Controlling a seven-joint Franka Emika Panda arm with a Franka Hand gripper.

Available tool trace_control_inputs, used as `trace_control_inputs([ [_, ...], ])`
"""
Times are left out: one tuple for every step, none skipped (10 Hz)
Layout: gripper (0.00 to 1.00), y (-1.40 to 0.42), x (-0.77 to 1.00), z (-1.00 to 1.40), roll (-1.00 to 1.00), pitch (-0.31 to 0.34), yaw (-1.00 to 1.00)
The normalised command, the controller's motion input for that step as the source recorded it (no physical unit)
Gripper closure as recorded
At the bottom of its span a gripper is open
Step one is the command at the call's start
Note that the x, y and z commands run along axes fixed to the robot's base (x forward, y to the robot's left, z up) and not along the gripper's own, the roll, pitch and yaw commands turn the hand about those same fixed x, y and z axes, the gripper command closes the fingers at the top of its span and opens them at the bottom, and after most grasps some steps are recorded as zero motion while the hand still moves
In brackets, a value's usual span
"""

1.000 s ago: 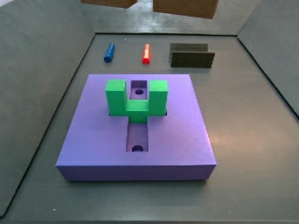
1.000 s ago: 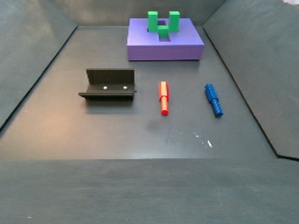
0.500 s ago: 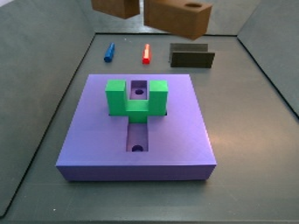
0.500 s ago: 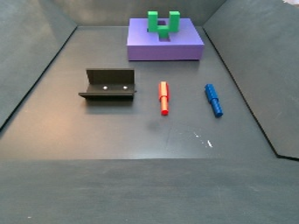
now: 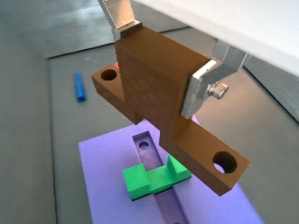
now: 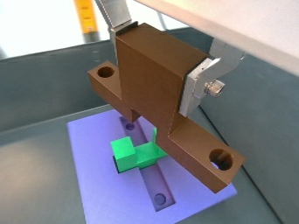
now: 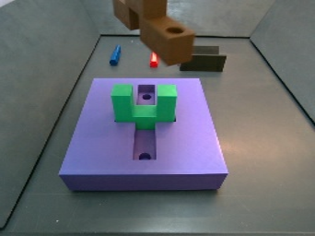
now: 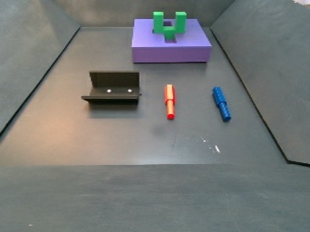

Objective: Pick up the brown object. Move up. Move to above the board. Insert the brown object.
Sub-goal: Insert the brown object.

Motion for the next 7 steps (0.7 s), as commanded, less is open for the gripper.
trace_control_inputs([
  [1.00, -0.10, 0.00, -0.21, 0.06, 0.000, -1.00],
  [1.00, -0.32, 0.00, -0.36, 0.00, -0.083, -0.88],
  [1.00, -0.30, 0.00, -0.35, 0.00, -0.134, -0.87],
  [1.00, -0.28, 0.00, -0.43, -0.06, -0.227, -0.76],
  [1.00, -0.18, 0.00, -0.52, -0.15, -0.234, -0.47],
  [1.00, 0.00, 0.00, -0.30, -0.10, -0.110, -0.12],
  [1.00, 0.00, 0.00, -0.07, 0.00, -0.020, 0.00],
])
